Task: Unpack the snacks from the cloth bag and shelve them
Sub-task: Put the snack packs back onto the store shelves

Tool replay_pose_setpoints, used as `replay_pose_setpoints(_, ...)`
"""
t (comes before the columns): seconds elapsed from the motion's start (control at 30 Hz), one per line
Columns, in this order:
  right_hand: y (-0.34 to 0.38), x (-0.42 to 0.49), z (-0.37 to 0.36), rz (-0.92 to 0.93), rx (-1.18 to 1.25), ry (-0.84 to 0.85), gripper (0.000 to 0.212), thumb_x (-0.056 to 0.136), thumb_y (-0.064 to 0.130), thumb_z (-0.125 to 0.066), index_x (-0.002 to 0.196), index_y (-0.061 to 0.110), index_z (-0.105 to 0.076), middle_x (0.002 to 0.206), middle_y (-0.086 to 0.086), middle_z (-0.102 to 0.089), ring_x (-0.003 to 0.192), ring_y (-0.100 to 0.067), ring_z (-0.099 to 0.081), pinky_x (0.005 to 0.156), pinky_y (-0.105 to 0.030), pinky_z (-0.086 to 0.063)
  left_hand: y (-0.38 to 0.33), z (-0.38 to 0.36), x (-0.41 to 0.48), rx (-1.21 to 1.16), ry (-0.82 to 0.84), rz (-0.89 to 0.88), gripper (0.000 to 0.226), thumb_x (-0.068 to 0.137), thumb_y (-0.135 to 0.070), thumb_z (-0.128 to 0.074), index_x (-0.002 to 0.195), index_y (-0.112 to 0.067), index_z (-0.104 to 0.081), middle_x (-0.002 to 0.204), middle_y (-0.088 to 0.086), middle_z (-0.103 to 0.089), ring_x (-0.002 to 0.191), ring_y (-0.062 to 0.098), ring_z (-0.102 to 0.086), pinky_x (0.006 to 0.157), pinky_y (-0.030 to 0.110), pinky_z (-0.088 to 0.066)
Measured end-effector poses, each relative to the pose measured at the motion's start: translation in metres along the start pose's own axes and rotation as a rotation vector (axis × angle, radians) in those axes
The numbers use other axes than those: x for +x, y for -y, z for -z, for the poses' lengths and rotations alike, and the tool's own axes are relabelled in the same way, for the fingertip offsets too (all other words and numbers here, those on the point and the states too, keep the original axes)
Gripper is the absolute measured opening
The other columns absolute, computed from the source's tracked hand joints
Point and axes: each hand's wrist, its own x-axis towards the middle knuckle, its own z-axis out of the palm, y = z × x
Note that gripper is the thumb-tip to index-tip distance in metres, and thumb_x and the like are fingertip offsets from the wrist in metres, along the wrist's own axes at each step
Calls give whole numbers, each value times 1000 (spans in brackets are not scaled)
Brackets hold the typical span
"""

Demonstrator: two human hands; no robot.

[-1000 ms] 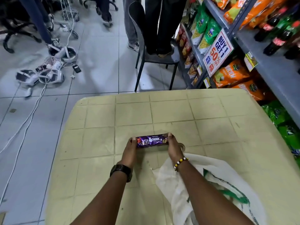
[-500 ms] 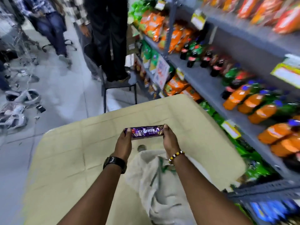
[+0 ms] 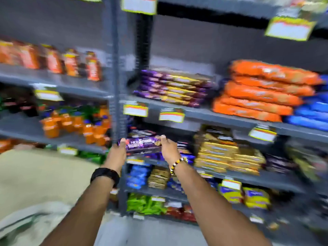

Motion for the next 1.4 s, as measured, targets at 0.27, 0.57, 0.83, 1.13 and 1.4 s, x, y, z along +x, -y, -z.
replay_pose_setpoints(0.27, -131, -26, 290, -246, -25, -445, 51, 106, 36, -29, 113, -2, -62, 117, -28, -62, 115, -39, -56, 92, -39, -42, -117, -292, -100, 126, 404, -163, 63, 102, -49, -37, 127, 5, -56, 133, 30, -56, 121, 40, -54, 101, 39, -39)
replay_pose_setpoints(0.57, -272, -31, 472, -469, 37, -643, 44, 105, 35, -33, 90, 6, -63, 83, -22, -60, 80, -32, -55, 75, -40, -43, -150, -537, -176, 217, 747, -208, 56, 102, -43, -40, 125, 5, -59, 131, 31, -58, 122, 40, -56, 99, 38, -41)
replay_pose_setpoints(0.83, -355, 20, 549, -597, 71, -661, 54, 102, 44, -39, 90, -3, -63, 88, -19, -67, 88, -34, -60, 75, -37, -39, -148, -670, -165, 198, 899, -11, 61, 101, -47, -44, 125, 7, -59, 133, 28, -58, 118, 34, -57, 99, 35, -43)
replay_pose_setpoints(1.13, -435, 81, 585, -659, 125, -610, 47, 99, 47, -45, 85, 7, -65, 89, -19, -73, 88, -34, -67, 74, -33, -41, -122, -742, -158, 260, 776, 167, 66, 94, -58, -48, 124, -1, -61, 134, 23, -59, 122, 40, -57, 101, 43, -44)
replay_pose_setpoints(1.4, -484, 108, 597, -695, 71, -491, 57, 99, 52, -38, 123, 7, -63, 127, -20, -62, 114, -38, -57, 84, -36, -38, -109, -783, -161, 308, 623, 197, 62, 98, -53, -46, 124, 0, -62, 130, 22, -62, 110, 38, -58, 82, 32, -37)
